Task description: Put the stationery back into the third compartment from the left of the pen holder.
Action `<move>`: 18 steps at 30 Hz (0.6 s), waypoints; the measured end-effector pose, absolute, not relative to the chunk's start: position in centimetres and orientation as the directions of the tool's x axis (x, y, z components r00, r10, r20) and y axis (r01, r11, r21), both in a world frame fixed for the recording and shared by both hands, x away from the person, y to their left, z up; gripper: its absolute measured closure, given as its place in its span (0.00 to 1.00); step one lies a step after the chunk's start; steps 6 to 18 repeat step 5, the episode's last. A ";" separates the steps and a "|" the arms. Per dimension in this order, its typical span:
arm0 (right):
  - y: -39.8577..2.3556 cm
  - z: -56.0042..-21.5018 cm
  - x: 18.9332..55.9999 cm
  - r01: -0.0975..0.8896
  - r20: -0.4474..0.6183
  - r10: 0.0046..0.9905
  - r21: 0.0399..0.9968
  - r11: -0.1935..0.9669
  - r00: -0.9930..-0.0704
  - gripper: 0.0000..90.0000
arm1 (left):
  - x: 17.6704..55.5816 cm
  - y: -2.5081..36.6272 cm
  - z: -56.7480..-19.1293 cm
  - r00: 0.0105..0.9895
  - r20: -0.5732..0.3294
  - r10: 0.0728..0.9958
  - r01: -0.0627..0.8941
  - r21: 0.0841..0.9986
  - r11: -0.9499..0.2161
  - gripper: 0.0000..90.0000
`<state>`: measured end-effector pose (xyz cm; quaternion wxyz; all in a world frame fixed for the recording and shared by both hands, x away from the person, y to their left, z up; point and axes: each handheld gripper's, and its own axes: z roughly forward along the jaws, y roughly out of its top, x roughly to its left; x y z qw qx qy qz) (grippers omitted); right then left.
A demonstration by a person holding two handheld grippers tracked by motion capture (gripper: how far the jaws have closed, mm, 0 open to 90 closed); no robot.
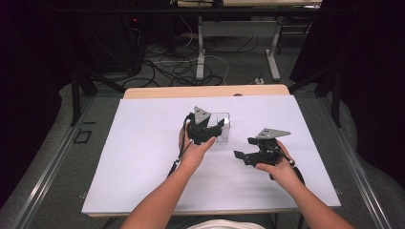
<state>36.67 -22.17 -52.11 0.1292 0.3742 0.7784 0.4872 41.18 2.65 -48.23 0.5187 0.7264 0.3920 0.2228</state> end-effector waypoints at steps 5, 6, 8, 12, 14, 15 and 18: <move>-22.3 -52.0 36.6 0.466 0.167 0.720 0.852 0.239 -0.674 0.17 | 40.6 4.9 -47.5 0.601 -0.109 0.792 0.359 0.922 -0.146 0.34; -22.3 -52.0 36.6 0.466 0.167 0.720 0.852 0.239 -0.674 0.17 | 40.6 4.9 -47.5 0.601 -0.109 0.792 0.359 0.922 -0.146 0.34; -22.3 -52.0 36.6 0.466 0.167 0.720 0.852 0.239 -0.674 0.17 | 40.6 4.9 -47.5 0.601 -0.109 0.792 0.359 0.922 -0.146 0.34; -22.3 -52.0 36.6 0.466 0.167 0.720 0.852 0.239 -0.674 0.17 | 40.6 4.9 -47.5 0.601 -0.109 0.792 0.359 0.922 -0.146 0.34; -22.3 -52.0 36.6 0.466 0.167 0.720 0.852 0.239 -0.674 0.17 | 40.6 4.9 -47.5 0.601 -0.109 0.792 0.359 0.922 -0.146 0.34; -22.3 -52.0 36.6 0.466 0.167 0.720 0.852 0.239 -0.674 0.17 | 40.6 4.9 -47.5 0.601 -0.109 0.792 0.359 0.922 -0.146 0.34; -22.3 -52.0 36.6 0.466 0.167 0.720 0.852 0.239 -0.674 0.17 | 40.6 4.9 -47.5 0.601 -0.109 0.792 0.359 0.922 -0.146 0.34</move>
